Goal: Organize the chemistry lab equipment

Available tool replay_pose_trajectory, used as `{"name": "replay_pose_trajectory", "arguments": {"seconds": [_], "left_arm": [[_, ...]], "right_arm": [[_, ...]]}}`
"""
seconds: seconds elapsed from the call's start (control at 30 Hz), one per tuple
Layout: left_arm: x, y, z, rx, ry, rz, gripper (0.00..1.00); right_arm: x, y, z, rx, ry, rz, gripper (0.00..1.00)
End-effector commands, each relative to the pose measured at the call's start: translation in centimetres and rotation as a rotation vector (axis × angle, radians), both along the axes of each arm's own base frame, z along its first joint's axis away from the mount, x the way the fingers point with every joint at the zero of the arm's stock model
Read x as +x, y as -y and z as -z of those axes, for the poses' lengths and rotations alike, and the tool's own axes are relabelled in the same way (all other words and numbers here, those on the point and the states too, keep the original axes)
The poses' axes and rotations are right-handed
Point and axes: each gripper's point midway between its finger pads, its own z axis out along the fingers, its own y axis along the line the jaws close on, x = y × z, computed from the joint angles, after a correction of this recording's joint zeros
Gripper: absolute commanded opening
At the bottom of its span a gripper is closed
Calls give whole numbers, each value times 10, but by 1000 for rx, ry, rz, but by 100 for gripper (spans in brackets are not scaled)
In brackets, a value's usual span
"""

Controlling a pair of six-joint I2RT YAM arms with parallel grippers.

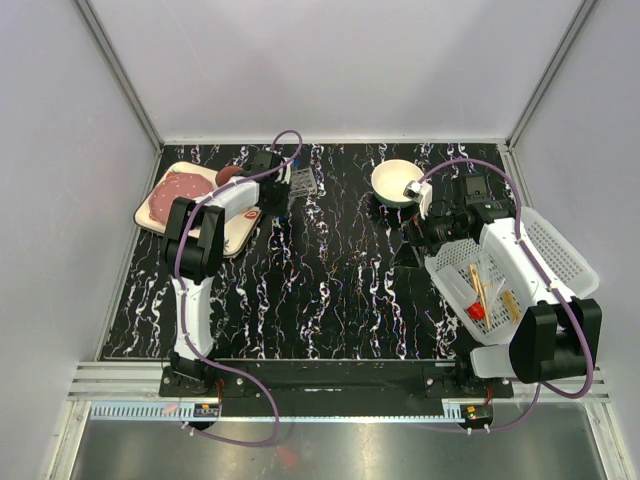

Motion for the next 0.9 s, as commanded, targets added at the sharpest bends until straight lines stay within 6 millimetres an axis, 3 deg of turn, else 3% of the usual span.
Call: {"name": "replay_pose_trajectory", "arguments": {"seconds": [0.0, 0.13, 0.2, 0.23, 0.4, 0.43, 0.53, 0.6, 0.73, 0.87], "left_arm": [[-7, 4, -3, -27, -5, -6, 21], [-20, 15, -11, -85, 2, 16, 16], [-36, 19, -17, -119, -1, 22, 16], [-41, 31, -23, -163, 9, 50, 15], [-101, 61, -46, -334, -28, 126, 15], [-114, 76, -53, -395, -36, 176, 15], [-162, 95, -62, -515, -86, 232, 15], [-182, 112, -82, -598, -81, 279, 14], [-241, 140, -107, -773, -179, 404, 15], [-277, 162, -128, -891, -295, 476, 15]], "right_arm": [[-6, -6, -22, 57, 32, -30, 100], [-17, -7, -25, 72, 61, -75, 100], [-26, -8, -27, 85, 67, -103, 100], [-29, -8, -26, 82, 100, -134, 100], [-53, -8, -31, 79, 190, -294, 100], [-52, -7, -35, 69, 260, -344, 100], [-57, -5, -40, 58, 323, -421, 100], [-61, -5, -43, 56, 341, -450, 100], [-74, -16, -42, 46, 397, -561, 100], [-90, -29, -32, -22, 424, -715, 100]]}}
